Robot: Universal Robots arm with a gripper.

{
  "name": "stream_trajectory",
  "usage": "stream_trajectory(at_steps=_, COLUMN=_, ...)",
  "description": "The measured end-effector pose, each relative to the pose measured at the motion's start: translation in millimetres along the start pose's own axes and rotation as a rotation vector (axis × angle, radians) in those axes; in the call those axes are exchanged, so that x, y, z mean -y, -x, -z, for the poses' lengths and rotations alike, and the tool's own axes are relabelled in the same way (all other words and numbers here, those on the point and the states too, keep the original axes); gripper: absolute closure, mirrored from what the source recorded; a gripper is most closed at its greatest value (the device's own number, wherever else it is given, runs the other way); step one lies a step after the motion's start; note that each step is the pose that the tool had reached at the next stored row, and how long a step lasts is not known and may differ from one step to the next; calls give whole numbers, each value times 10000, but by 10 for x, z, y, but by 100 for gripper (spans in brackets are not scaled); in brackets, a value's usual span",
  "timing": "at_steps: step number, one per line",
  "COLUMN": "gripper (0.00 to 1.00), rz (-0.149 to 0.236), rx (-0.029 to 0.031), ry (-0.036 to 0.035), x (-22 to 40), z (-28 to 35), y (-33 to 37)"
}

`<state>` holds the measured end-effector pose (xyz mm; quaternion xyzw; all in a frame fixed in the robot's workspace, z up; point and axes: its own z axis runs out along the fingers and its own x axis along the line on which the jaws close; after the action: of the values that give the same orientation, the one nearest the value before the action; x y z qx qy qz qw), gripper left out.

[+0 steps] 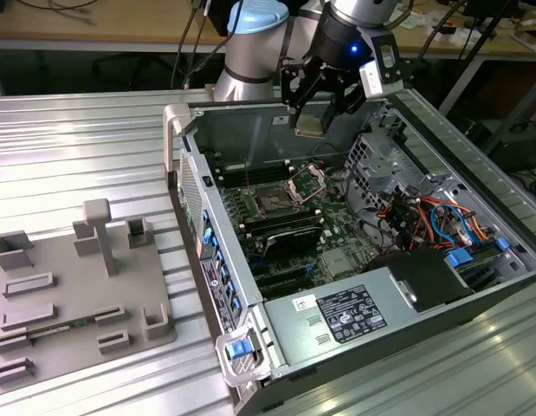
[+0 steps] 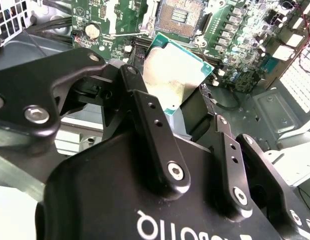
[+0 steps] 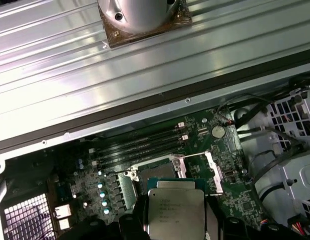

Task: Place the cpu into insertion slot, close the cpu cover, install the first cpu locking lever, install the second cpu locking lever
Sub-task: 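Place the cpu into insertion slot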

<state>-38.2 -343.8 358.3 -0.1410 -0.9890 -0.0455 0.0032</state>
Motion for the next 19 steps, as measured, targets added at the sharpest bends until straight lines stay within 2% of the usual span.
stream_trajectory(at_steps=5, gripper=45, rz=-54, rx=5, ry=-1, x=0, z=0, y=0)
stream_trajectory(at_steps=7, gripper=45, rz=-225, rx=19, ry=2, x=0, z=0, y=0)
stream_trajectory(at_steps=11, gripper=45, rz=-845, rx=75, ry=15, x=1, z=-5, y=0)
stream_trajectory(at_steps=15, gripper=45, rz=-1240, rx=110, ry=22, x=1, z=-9, y=-1)
stream_trajectory(at_steps=19, gripper=45, rz=-1349, rx=120, ry=25, x=2, z=-11, y=-2)
